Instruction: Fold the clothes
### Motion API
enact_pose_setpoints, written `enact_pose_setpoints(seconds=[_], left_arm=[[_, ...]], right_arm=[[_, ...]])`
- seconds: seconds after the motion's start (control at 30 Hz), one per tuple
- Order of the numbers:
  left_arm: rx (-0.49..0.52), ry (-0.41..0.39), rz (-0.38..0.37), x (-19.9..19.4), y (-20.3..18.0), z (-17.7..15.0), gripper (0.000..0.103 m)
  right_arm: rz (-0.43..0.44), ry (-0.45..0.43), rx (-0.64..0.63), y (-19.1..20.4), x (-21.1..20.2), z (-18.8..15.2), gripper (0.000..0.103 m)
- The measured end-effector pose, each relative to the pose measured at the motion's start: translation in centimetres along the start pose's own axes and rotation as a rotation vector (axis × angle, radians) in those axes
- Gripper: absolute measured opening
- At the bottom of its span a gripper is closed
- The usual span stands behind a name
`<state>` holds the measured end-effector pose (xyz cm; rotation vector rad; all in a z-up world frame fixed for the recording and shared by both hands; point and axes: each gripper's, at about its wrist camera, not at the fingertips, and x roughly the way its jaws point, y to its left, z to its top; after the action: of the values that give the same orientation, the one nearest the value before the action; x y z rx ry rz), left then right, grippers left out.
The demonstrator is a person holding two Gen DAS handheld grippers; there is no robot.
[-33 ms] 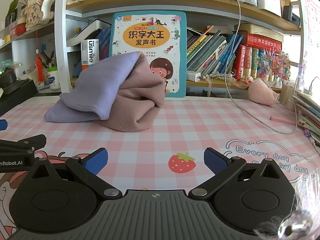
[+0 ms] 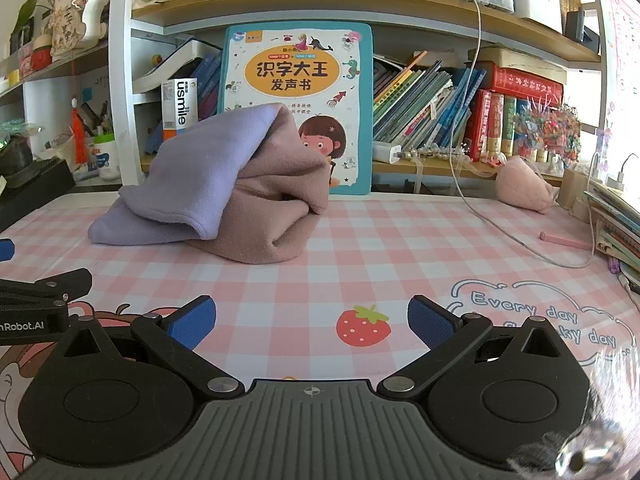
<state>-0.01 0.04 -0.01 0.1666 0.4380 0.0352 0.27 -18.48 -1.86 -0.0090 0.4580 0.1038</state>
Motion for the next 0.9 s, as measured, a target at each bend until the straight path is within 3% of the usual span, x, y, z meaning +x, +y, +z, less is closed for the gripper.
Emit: enact_pose_setpoints(seconds=[0.9], left_arm=[[0.005,-0.007,-0.014,-0.2,0.0,0.0,0.103]], right_arm=[[-0.013,-0.009,-0.053,0.6,-0.2,0.0,0.103]])
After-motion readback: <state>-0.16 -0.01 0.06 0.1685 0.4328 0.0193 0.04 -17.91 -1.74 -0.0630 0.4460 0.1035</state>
